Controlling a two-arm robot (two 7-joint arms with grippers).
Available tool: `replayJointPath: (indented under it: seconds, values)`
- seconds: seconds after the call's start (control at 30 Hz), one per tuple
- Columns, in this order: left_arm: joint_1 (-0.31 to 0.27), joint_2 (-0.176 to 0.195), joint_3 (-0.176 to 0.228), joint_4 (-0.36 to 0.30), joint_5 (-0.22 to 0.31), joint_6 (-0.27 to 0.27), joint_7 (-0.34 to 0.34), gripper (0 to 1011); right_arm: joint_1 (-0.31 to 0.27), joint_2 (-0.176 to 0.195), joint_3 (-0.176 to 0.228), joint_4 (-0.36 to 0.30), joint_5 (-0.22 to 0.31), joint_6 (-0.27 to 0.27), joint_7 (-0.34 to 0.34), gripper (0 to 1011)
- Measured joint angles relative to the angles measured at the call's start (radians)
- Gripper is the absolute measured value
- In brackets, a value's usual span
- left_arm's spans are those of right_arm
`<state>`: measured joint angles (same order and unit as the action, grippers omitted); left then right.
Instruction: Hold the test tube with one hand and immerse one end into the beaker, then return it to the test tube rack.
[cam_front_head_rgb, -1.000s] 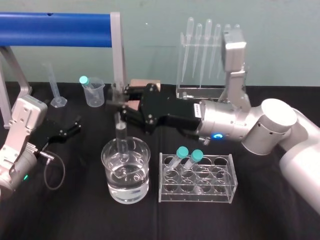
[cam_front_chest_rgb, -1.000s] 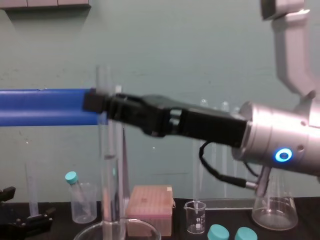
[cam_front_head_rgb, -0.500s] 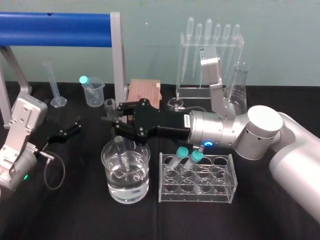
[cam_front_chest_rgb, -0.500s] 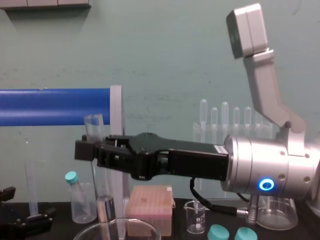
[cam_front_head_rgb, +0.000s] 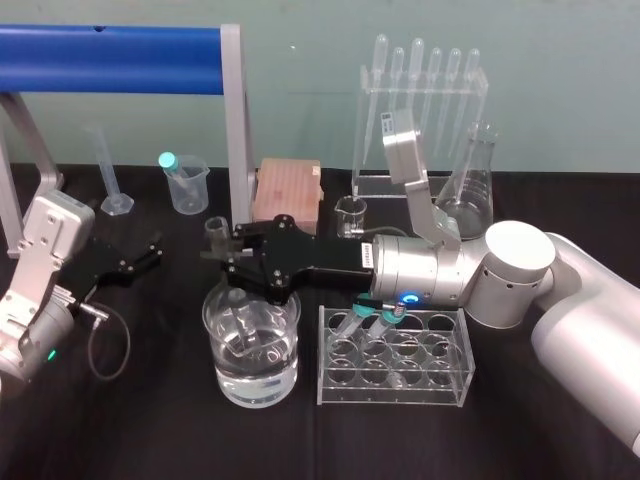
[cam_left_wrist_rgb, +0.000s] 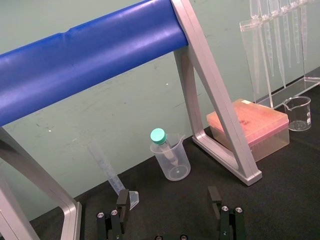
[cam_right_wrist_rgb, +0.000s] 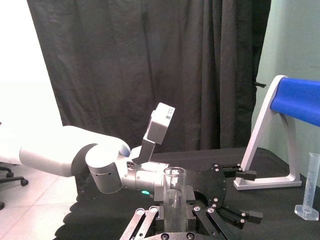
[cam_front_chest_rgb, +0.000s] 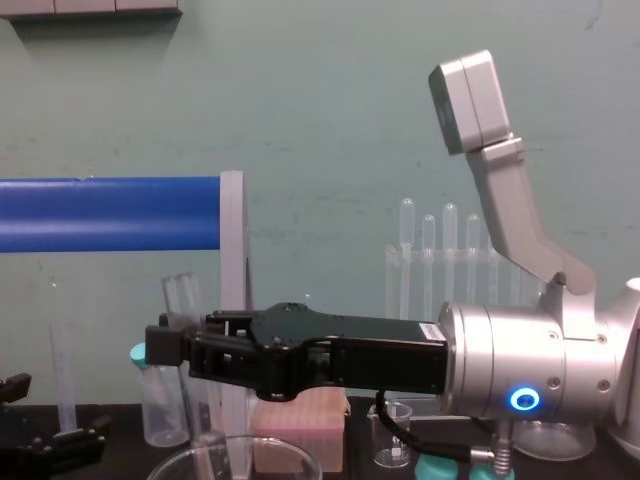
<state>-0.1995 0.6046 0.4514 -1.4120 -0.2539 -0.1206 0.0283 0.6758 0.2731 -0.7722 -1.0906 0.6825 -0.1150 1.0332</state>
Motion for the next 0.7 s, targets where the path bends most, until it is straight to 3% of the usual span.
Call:
replayJointPath:
  seconds: [0.7]
  values:
    - [0.000, 0.000, 0.000, 0.000, 0.000, 0.000, 0.000, 1000, -0.002, 0.002, 0.001, 0.002, -0.004, 0.008, -0.006, 225]
